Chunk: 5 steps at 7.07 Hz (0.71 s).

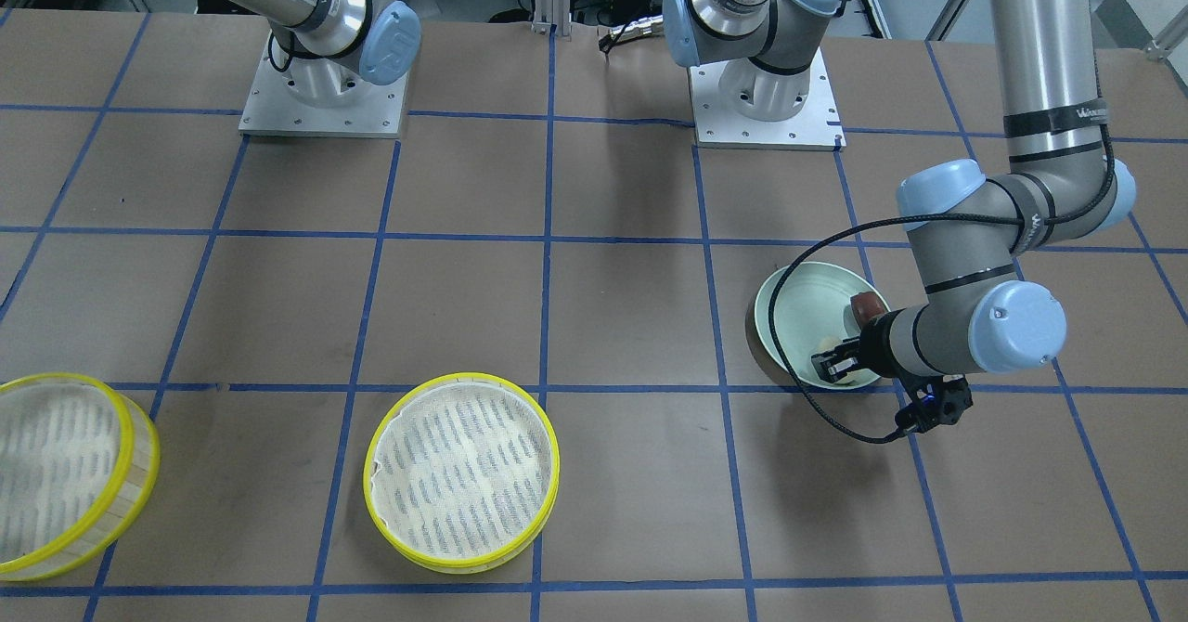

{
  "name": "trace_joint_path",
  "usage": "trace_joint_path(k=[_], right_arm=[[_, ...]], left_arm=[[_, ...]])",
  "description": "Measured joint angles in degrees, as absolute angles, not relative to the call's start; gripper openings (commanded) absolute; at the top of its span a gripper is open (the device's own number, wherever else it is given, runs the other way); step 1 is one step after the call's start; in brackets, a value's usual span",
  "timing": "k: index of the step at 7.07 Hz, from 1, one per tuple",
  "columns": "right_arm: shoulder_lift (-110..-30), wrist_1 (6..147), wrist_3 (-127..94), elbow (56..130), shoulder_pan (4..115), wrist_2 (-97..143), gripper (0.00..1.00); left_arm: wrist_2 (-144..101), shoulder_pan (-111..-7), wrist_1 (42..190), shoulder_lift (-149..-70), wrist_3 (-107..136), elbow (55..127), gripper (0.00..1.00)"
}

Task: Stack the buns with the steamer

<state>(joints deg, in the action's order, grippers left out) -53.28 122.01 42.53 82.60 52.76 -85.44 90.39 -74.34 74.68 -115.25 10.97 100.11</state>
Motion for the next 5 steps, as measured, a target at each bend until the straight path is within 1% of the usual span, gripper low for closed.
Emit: trace_joint_path(k=[2, 3, 5], right_arm=[[-53.4, 121.6, 42.7, 82.6, 52.7, -85.6, 0.04], [-53.4, 121.4, 43.0, 82.6, 52.7, -85.6, 0.0], [-53.9, 121.0, 43.4, 82.5, 52.7, -85.8, 0.0]], left_arm=[[90.5, -74.2, 74.3, -115.2, 10.8, 99.3, 0.0], [90.3, -74.2, 73.2, -114.5, 11.2, 98.5, 0.0], [87.6, -75.5, 72.1, -112.1, 16.5, 94.2, 0.0]])
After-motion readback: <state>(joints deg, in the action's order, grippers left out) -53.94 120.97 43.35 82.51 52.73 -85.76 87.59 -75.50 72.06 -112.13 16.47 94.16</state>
